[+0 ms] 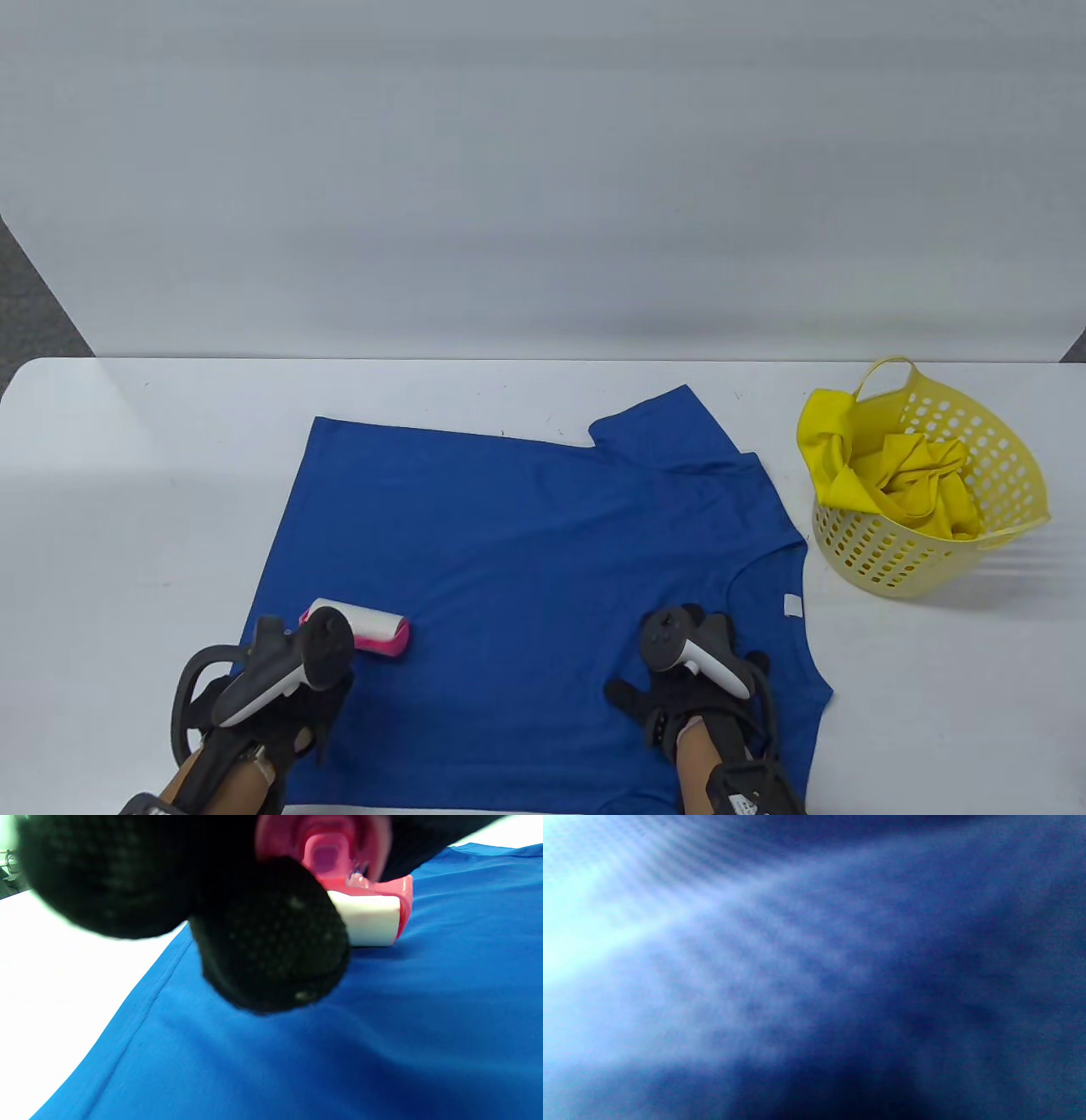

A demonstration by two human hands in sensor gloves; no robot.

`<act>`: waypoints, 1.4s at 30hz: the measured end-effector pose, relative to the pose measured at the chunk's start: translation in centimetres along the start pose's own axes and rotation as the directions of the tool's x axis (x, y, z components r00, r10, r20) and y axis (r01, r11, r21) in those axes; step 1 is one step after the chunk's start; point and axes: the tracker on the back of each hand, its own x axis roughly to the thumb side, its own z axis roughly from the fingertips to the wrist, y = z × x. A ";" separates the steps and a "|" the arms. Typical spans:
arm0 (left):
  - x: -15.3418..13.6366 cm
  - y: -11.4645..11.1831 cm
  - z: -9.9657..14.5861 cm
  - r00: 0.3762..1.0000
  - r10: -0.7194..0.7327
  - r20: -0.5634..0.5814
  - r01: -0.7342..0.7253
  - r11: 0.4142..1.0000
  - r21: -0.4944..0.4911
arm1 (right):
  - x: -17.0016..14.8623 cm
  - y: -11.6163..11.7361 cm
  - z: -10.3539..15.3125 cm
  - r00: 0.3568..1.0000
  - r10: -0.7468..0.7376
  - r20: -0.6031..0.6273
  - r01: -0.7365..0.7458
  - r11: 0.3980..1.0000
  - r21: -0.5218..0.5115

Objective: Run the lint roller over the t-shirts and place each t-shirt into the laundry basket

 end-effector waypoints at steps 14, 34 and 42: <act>8.7 0.9 -0.8 0.987 0.014 0.163 -0.035 0.991 0.127 | 0.0 0.0 0.0 1.000 -0.005 -0.001 0.005 1.000 -0.001; 18.1 5.1 -15.2 0.999 0.046 -0.015 -0.044 0.993 0.111 | 0.1 -0.1 -0.1 1.000 -0.016 -0.004 0.016 1.000 0.013; 13.5 2.6 -4.6 0.962 -0.156 0.224 0.130 0.983 0.126 | 0.1 -0.2 -0.1 1.000 -0.010 -0.004 0.010 1.000 0.003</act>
